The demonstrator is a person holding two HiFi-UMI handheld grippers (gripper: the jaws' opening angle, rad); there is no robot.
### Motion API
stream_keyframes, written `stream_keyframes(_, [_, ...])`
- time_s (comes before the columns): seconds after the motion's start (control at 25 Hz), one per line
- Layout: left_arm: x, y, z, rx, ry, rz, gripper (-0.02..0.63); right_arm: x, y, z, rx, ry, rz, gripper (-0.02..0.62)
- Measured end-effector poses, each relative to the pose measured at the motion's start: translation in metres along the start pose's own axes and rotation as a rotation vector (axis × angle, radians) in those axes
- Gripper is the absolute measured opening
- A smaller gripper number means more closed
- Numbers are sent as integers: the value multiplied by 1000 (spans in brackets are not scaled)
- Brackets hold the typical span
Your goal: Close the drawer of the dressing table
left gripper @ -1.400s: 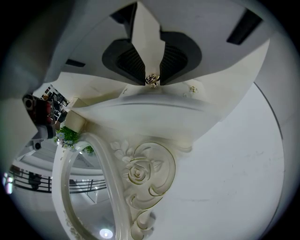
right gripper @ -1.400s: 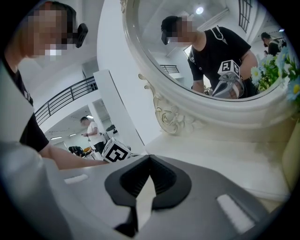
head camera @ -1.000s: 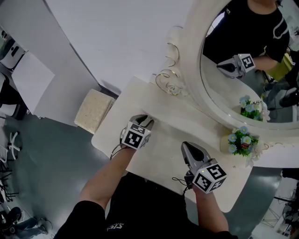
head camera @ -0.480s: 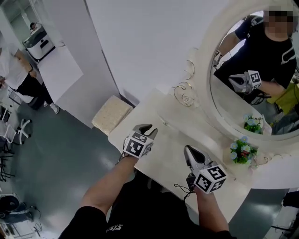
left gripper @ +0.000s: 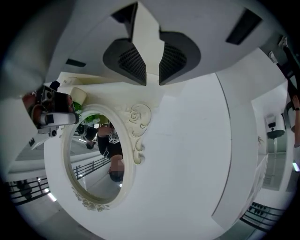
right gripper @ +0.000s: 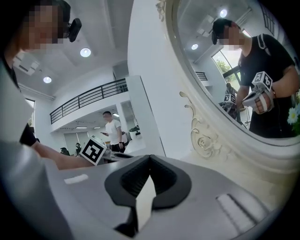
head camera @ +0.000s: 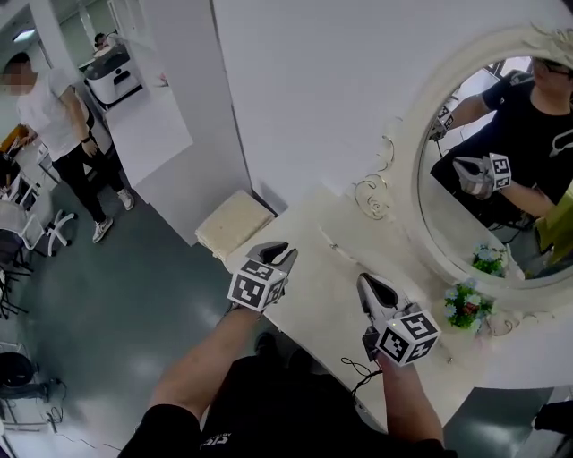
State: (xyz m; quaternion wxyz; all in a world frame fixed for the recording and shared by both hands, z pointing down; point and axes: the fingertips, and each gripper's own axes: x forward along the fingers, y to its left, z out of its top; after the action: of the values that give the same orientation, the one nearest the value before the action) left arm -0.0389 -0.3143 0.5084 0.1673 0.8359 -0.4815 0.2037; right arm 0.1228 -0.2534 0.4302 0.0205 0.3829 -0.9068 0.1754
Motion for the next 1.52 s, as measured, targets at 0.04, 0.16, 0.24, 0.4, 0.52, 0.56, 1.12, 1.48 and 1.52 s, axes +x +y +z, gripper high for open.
stream_keyframes(0.04, [-6, 2, 4, -4, -13, 4, 86, 2, 1, 5, -12, -3, 4, 11])
stream_keyframes(0.16, [-25, 8, 18, -6, -55, 9, 81, 9, 5, 20, -31, -25, 8, 11])
stream_keyframes(0.24, [-38, 12, 29, -2, -83, 9, 78, 12, 11, 31, -42, -45, 14, 11])
stream_keyframes(0.4, [-63, 21, 51, -8, -143, 10, 71, 19, 23, 48, -74, -71, 33, 9])
stream_keyframes(0.52, [-79, 30, 65, 6, -186, 32, 64, 22, 38, 58, -112, -85, 67, 9])
stream_keyframes(0.56, [-84, 34, 69, 11, -198, 42, 63, 23, 44, 60, -122, -90, 79, 9])
stream_keyframes(1.12, [-136, 66, 109, 7, -343, 84, 15, 29, 62, 104, -157, -210, 67, 8])
stream_keyframes(1.48, [-135, 82, 113, -10, -355, 92, 9, 48, 77, 104, -166, -208, 100, 8])
stream_keyframes(1.52, [-134, 82, 115, -7, -358, 88, 9, 49, 77, 106, -170, -210, 100, 8])
